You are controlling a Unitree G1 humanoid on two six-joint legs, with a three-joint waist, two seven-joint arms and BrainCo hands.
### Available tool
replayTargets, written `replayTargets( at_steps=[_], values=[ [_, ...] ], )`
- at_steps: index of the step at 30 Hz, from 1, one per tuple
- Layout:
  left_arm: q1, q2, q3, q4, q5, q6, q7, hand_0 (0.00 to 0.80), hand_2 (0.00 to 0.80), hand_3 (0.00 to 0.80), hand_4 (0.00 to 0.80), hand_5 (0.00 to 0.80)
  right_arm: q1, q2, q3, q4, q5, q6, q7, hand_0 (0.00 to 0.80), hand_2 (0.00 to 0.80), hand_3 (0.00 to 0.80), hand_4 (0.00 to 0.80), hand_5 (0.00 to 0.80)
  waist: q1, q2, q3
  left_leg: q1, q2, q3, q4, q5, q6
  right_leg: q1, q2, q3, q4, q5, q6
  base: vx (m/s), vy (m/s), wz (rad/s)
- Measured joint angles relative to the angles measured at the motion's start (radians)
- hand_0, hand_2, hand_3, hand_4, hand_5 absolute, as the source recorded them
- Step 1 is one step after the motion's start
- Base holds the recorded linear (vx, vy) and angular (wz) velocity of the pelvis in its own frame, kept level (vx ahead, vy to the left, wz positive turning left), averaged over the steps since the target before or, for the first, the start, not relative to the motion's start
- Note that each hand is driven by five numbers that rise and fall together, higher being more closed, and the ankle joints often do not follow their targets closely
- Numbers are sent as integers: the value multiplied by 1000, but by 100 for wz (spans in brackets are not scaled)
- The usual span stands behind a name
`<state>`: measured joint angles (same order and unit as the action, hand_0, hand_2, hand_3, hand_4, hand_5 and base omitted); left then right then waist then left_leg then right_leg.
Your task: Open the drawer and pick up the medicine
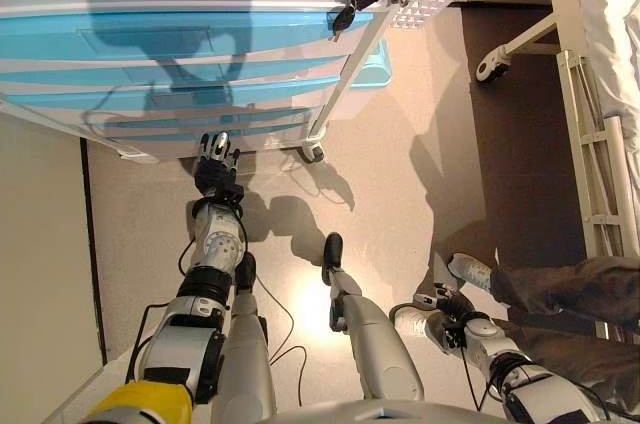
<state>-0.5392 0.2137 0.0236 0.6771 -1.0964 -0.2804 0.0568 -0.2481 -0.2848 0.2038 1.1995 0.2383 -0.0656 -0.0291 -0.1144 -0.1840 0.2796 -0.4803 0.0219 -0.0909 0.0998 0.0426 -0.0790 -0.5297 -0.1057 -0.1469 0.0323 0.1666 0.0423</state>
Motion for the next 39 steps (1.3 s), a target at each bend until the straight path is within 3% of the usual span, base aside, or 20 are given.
replayTargets(
  at_steps=[11,39],
  values=[
    [5,2,41,-30,-67,-23,-29,0,0,0,0,0,15,1,0,4,0,-8,9,0,0,0,0,0,12,-10,5,9,4,-2,0,0,0,9,4,-1,0,-1,1,0,0,0],
    [2,13,47,-98,-117,-42,-50,0,0,0,0,0,17,3,0,3,0,-12,21,0,0,0,0,0,16,-20,11,11,8,-7,-10,-3,-4,15,8,-3,-19,-2,1,0,0,0]
  ],
)
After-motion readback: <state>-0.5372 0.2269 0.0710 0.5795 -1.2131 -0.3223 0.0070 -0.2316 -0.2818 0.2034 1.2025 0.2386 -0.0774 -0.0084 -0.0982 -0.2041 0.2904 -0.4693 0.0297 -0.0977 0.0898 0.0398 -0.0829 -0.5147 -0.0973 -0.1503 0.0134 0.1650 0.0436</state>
